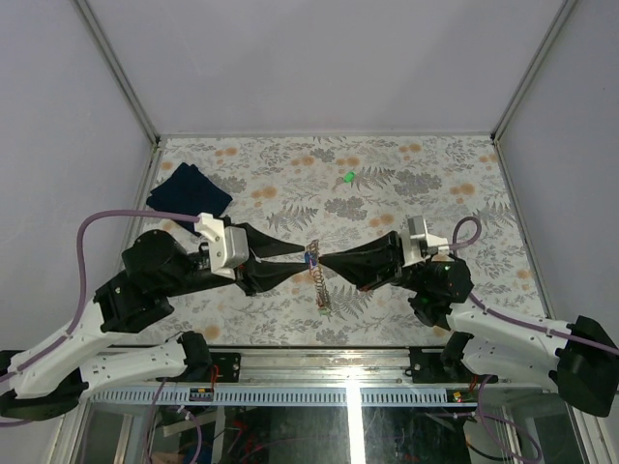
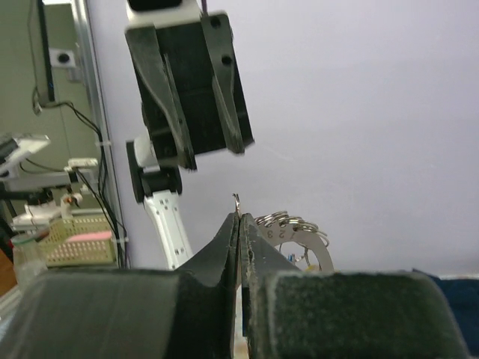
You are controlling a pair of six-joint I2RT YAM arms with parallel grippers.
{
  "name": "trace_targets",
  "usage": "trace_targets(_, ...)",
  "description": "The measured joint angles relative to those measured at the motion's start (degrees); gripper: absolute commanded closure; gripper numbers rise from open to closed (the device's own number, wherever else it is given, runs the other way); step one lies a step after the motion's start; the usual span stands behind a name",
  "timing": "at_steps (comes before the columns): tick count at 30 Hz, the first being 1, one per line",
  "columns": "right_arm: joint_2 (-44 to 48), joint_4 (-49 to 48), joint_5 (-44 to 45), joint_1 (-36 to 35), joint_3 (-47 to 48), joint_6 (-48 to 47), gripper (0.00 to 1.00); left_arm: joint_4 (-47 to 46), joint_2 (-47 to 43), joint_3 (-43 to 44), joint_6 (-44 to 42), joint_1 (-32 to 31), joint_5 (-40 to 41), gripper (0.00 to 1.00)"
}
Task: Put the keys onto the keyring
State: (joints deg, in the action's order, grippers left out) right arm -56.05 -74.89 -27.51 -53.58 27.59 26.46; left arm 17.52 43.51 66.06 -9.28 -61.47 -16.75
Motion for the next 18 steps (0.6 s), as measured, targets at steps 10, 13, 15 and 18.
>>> trace_targets(10,-2.3,-9.2,-0.2,0.0,4.7,4.3,1.00,-9.9,2.3,-1.6,3.4,0.0,-3.9,0.68)
trace_targets(13,-2.2,-9.4,-0.3,0.0,4.7,4.3,1.00,-11.3,2.1,-1.8,3.5,0.0,-3.9,0.68)
trace_targets(15,-2.2,-9.4,-0.5,0.0,4.7,4.3,1.00,-12.0,2.0,-1.9,3.5,0.0,-3.9,0.68)
trace_targets(18,-2.2,-9.2,-0.6,0.0,4.7,4.2,1.00,-13.0,2.1,-1.9,3.5,0.0,-4.4,0.70)
